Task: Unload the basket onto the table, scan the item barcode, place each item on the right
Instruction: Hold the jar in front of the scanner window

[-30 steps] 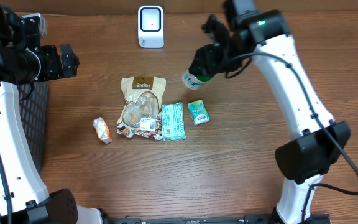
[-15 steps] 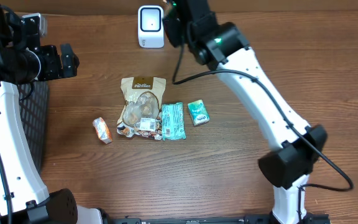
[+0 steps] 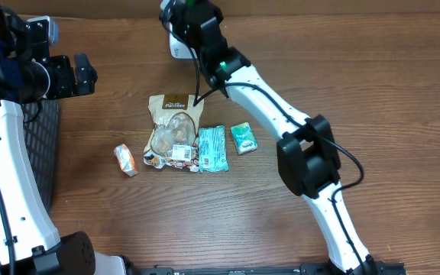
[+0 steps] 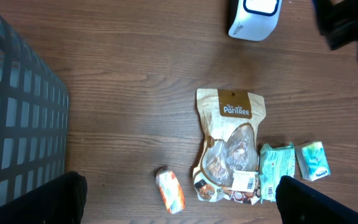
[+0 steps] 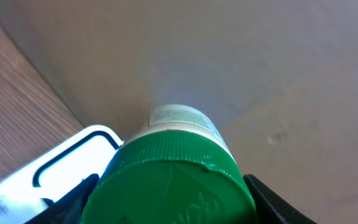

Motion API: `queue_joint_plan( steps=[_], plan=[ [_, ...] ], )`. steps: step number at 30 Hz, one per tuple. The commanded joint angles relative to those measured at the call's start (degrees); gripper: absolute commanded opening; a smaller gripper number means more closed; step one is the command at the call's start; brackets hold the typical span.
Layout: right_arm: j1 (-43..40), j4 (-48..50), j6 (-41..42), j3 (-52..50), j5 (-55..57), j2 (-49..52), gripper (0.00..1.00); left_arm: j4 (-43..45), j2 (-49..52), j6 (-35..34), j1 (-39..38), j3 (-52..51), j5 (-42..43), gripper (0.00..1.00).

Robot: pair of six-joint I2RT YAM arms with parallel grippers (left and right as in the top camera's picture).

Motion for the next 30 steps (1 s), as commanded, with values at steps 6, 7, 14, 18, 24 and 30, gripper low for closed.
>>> queue_joint_plan(
  steps=[6, 7, 14, 18, 24, 30],
  plan=[
    [-0.63, 9.73, -21.09, 1.36, -0.96, 6.16, 0.34, 0.09, 0.28, 1.09, -0.02, 0.7, 0.46, 1.0],
    [-0.66, 10.23, -21.2, 1.36, -0.98, 6.32, 0.34, 0.09, 0.28, 1.09, -0.02, 0.7, 0.46, 0.99],
    [-1.07, 12.31, -21.18, 1.36, -1.44, 6.54, 0.34, 0.09, 0.28, 1.09, -0.13, 0.7, 0.46, 0.99],
    [-1.07, 12.28, -21.18, 1.36, -1.42, 6.54, 0.34, 0.09, 0.28, 1.09, -0.13, 0.7, 0.46, 1.0],
    [-1.07, 12.28, -21.11, 1.36, -1.44, 6.49, 0.34, 0.07, 0.28, 1.09, -0.13, 0.7, 0.44, 1.0],
    [-1.07, 12.2, -11.61, 1.36, -1.44, 4.09, 0.35, 0.09, 0.28, 1.09, -0.13, 0.7, 0.44, 0.99]
  ],
)
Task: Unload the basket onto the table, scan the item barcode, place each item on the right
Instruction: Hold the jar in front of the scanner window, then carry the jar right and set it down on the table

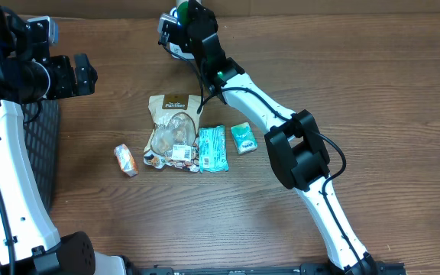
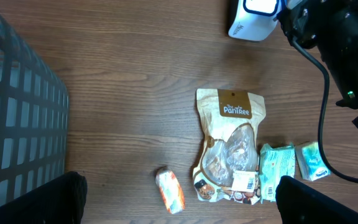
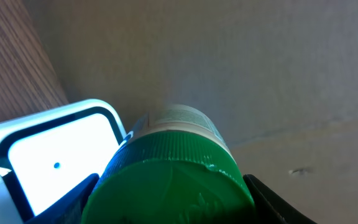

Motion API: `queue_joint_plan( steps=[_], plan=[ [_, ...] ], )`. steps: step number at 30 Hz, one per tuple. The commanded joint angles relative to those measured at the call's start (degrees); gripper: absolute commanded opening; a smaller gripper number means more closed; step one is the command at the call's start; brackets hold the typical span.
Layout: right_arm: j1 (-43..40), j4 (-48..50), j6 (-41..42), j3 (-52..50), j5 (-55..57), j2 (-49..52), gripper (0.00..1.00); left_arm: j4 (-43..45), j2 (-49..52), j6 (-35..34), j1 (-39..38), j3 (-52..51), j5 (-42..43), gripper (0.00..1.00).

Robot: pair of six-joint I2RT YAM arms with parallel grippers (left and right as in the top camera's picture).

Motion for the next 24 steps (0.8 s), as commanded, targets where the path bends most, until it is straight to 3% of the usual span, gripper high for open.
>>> queue_joint_plan(
  steps=[1, 8, 17, 24],
  plan=[
    [-0.33, 0.63, 10.21, 1.36, -0.31, -4.39, 0.35, 0.07, 0.28, 1.09, -0.13, 0.7, 0.44, 1.0],
    [-0.39, -13.38, 29.07, 1.36, -0.5, -14.86, 0.36, 0.07, 0.28, 1.09, -0.13, 0.7, 0.44, 1.0],
    [-3.69, -49.51, 62.27, 1.36, -13.7, -33.31, 0.38, 0.07, 0.28, 1.09, -0.13, 0.7, 0.44, 1.0],
    [-13.9, -77.0, 73.92, 1.36, -23.47, -41.16, 0.37, 0.07, 0.28, 1.09, -0.13, 0.7, 0.44, 0.99]
  ],
)
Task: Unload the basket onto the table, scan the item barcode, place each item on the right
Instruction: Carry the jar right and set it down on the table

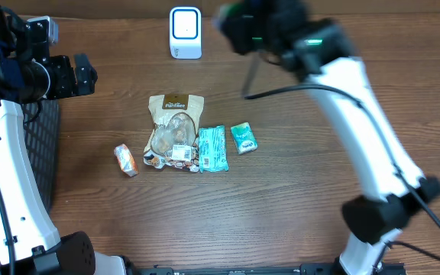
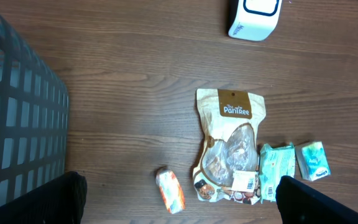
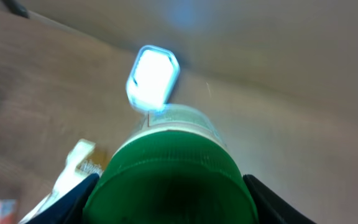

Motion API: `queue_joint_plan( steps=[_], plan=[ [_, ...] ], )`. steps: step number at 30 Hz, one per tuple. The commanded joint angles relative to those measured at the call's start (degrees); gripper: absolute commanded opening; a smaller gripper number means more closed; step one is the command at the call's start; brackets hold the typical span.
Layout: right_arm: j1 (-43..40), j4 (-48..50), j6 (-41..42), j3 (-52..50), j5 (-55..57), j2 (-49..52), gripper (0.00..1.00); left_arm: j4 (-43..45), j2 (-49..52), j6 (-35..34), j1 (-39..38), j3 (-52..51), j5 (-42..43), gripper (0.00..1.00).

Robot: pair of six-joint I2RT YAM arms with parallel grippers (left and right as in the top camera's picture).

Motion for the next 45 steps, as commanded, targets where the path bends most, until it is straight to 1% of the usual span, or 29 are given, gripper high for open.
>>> queue_joint_plan(
  steps=[1, 3, 5, 8, 15, 21, 30, 35, 38, 43, 45],
  plan=[
    [-6.05, -7.76, 9.27, 0.46, -6.38, -0.85, 0.4, 0.07, 0.28, 1.09, -0.13, 0.7, 0.46, 1.0],
    [-9.86, -15.02, 9.73, 0.33, -6.91, -0.26, 0.4, 0.07, 0.28, 1.09, -0.13, 0.7, 0.46, 1.0],
    [-13.14, -20.26, 9.7, -0.5, -6.91, 0.81, 0.4, 0.07, 0.28, 1.09, -0.13, 0.7, 0.46, 1.0],
    [-16.79, -23.17, 9.7, -3.34, -6.82, 2.54, 0.4, 0.07, 0.28, 1.09, -0.13, 0.7, 0.46, 1.0],
    [-23.52, -18.75, 9.62, -16.35, -7.19, 5.27, 0.4, 0.07, 0.28, 1.09, -0.13, 0.7, 0.46, 1.0],
    [-26.62, -12.7, 9.25, -26.23, -7.32, 6.38, 0.4, 0.07, 0.28, 1.09, -0.13, 0.7, 0.46, 1.0],
    [-27.63, -3.3, 9.31, -32.98, 0.17, 6.38, 0.4, 0.07, 0.28, 1.09, -0.13, 0.7, 0.46, 0.99],
    [-27.63, -1.95, 9.29, -34.6, 0.22, 6.43, 0.41, 0.07, 0.28, 1.09, -0.13, 0.7, 0.46, 1.0],
    [-27.63, -2.1, 9.27, -34.6, 0.24, 6.43, 0.55, 0.07, 0.28, 1.09, -0.13, 0.7, 0.46, 0.99],
    [-27.63, -2.14, 9.27, -34.58, 0.22, 6.43, 0.69, 0.07, 0.28, 1.09, -0.13, 0.7, 0.46, 0.99],
    [-27.63, -2.38, 9.29, -34.38, 0.22, 6.43, 0.79, 0.07, 0.28, 1.09, -0.13, 0.7, 0.46, 1.0]
  ],
)
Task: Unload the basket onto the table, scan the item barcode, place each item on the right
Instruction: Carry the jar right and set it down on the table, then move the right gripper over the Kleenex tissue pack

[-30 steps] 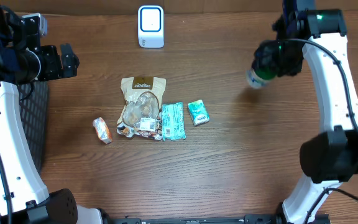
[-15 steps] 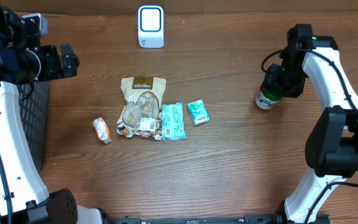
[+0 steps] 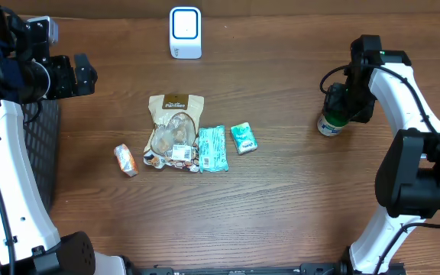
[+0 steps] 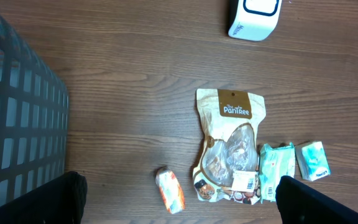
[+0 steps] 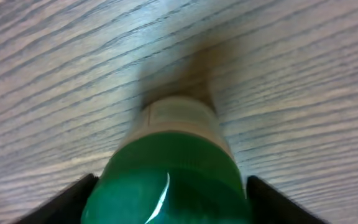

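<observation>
A white bottle with a green cap stands on the wooden table at the right, seen small in the overhead view as the bottle. My right gripper is shut on its cap, one dark finger on each side. The white barcode scanner stands at the far edge of the table, far to the left of the bottle; it is also the scanner in the left wrist view. My left gripper hangs high at the left, open and holding nothing.
A brown snack pouch, two teal packets and a small orange packet lie mid-table. A dark mesh basket stands at the left edge.
My right gripper has moved with the bottle from mid-air near the scanner to the right side of the table, where the bottle now stands on the wood. The left arm is unchanged.
My right gripper held the green-capped bottle close in front of the scanner at the far edge, and nearer still a second later. Then it was off to the right of the scanner, in the air. Now the bottle rests on the table at the right, still gripped.
</observation>
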Motion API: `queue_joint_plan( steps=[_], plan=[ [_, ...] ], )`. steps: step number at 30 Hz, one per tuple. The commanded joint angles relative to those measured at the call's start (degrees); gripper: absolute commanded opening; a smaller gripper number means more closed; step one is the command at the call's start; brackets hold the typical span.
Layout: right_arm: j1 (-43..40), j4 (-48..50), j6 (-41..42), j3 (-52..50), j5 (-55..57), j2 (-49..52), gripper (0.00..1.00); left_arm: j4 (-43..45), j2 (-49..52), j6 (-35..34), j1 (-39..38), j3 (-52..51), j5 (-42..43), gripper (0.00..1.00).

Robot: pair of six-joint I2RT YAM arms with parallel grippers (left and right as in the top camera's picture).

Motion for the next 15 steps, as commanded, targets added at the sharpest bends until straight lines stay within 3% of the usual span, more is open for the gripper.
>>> queue_joint_plan(
  steps=[1, 6, 10, 15],
  plan=[
    [-0.55, -0.2, 0.22, 0.2, 0.37, -0.7, 0.82, 0.07, 0.28, 1.09, -0.13, 0.7, 0.44, 0.99],
    [-0.55, -0.61, 0.2, 0.61, 0.37, -0.74, 0.85, 0.07, 0.28, 1.09, -0.13, 0.7, 0.44, 0.99],
    [0.04, -10.75, 0.17, 11.85, -1.73, -0.81, 0.85, 0.07, 0.28, 1.09, -0.13, 0.7, 0.44, 0.99],
    [3.48, -19.91, -1.44, 24.15, -13.16, -0.81, 0.7, 0.07, 0.28, 1.09, -0.13, 0.7, 0.44, 1.0]
  ],
)
